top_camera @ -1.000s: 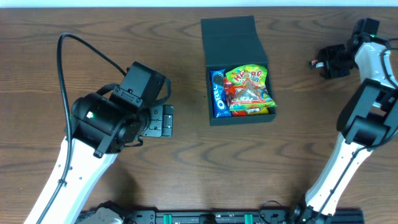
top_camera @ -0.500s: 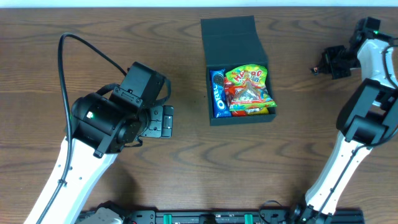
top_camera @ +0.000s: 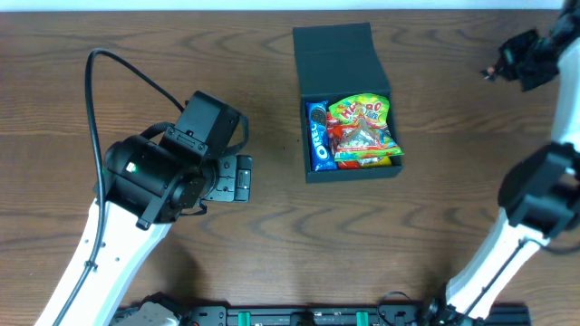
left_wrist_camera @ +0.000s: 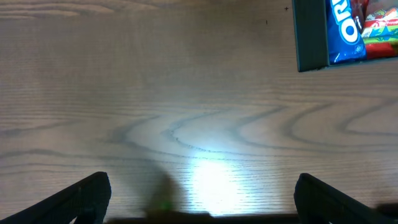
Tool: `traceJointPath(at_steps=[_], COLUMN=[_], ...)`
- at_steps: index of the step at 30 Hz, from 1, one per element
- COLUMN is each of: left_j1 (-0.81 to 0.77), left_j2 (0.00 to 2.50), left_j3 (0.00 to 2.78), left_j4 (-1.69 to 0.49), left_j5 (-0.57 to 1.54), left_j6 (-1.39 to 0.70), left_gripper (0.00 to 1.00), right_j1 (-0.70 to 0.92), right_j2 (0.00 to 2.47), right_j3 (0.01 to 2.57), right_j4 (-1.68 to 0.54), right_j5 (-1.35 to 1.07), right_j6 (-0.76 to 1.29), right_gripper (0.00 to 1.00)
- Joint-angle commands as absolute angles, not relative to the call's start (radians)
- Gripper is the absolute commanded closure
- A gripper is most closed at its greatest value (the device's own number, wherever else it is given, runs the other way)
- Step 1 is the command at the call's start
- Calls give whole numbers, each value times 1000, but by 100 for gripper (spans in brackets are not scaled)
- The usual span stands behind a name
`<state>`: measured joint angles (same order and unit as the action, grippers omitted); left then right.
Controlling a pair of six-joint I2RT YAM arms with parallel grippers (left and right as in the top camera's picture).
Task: Pack container
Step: 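Close the right gripper on the black candy bar and lift, then carry the candy bar with the right gripper into the box and release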
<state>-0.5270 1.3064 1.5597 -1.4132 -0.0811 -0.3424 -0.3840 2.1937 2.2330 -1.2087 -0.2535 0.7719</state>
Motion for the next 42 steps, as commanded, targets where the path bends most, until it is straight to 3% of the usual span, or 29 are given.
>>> traceJointPath(at_steps=[1,7,14,23,42], left_j1=[-523,-522,-522,-522,-522], left_j2=[1291,1191,1008,995,995], left_j3=[1559,1559,1559,1559,1559], left_j4=[-1417,-1420,-1430,-1466,-1458], left_j5=[-78,-143,-194,-194,-194], left_j6=[-337,-372,-393,-393,-393], left_gripper=[5,5,5,5,5], right_j1=[-363,-271,-2,270,340], right_j2=[2049,1884,1845,1847,1851], right_j3=[2271,2270,2268,2246,1639], right_j4=[-1227,-1349,-1616,-1633,-1122], right_j5=[-236,-237,-289,-188,-152], right_j6=[575,340,198,92,321], right_gripper=[99,99,99,99,99])
